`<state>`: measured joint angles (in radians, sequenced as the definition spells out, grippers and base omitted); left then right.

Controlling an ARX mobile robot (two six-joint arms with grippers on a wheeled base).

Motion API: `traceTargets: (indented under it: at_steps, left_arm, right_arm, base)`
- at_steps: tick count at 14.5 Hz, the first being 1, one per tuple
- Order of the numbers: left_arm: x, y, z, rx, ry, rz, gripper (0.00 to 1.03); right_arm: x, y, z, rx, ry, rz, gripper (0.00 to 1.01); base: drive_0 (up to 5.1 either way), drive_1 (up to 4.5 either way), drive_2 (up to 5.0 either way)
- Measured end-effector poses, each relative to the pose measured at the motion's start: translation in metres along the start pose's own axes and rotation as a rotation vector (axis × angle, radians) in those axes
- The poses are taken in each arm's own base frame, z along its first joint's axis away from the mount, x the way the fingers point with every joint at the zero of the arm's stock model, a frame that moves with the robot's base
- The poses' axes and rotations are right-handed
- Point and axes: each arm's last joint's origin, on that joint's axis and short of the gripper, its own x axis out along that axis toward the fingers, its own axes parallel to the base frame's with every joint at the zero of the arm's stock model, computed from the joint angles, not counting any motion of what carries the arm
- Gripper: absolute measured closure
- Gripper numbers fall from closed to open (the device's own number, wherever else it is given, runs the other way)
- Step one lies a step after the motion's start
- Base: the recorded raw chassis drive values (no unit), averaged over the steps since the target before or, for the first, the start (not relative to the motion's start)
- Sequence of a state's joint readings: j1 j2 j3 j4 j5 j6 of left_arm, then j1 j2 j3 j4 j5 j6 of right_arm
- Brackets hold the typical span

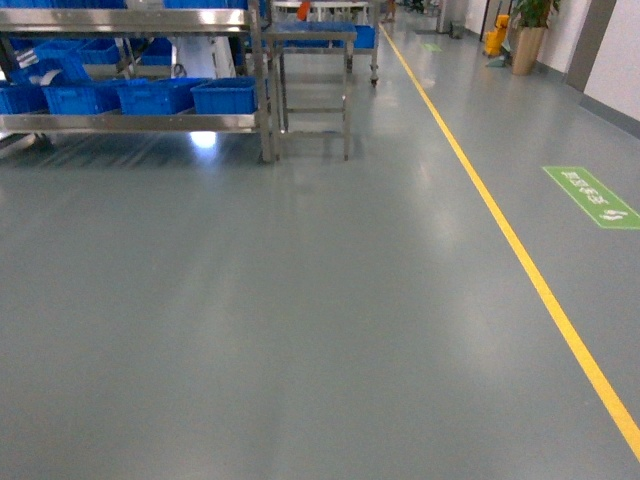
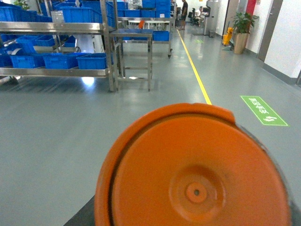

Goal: Sort blue parts and orange caps into right shelf containers

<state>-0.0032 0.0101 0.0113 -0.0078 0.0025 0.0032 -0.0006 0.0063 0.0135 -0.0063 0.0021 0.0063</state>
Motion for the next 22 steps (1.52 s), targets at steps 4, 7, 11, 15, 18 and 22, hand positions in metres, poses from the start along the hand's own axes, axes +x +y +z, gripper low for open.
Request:
traceTargets:
  at_steps: [4,7,11,15,18,22]
  left_arm:
    - [0.0000,0.0001,0.0000,0.000,0.000,0.003,0.61]
    - [0.0000,0.0001,0.0001,0.000,-0.001,0.003,0.61]
    - [0.0000,0.0001,0.0003,0.000,-0.003,0.003,0.61]
    - [0.0000,0.0001,0.0001,0.000,-0.002,0.003,0.61]
    - [0.0000,0.0001,0.0000,0.000,0.000,0.003,0.61]
    - [0.0000,0.0001,0.0000,0.000,0.000,0.003,0.61]
  right_arm:
    - [0.0000,0.0001,-0.0001,0.000,0.001,0.002,0.55]
    - [0.0000,0.0001,0.0000,0.000,0.000,0.002,0.55]
    - [0.0000,0.0001,0.0003,0.000,-0.003,0.002,0.55]
    - [0.0000,0.0001,0.0004,0.000,-0.005,0.002,0.55]
    - [0.0000,0.0001,0.0002,0.000,-0.002,0.002,0.55]
    - [0.0000,0.0001,-0.0002,0.000,0.002,0.003,0.55]
  base:
    - [-0.4,2.85,-3.6]
    - [-0.1,4.25,-4.4]
    - [-0.1,4.23,-4.4]
    - [0.0,4.28,-4.3]
    - [0.1,4.36,-4.2]
    - [0.1,4.36,-4.2]
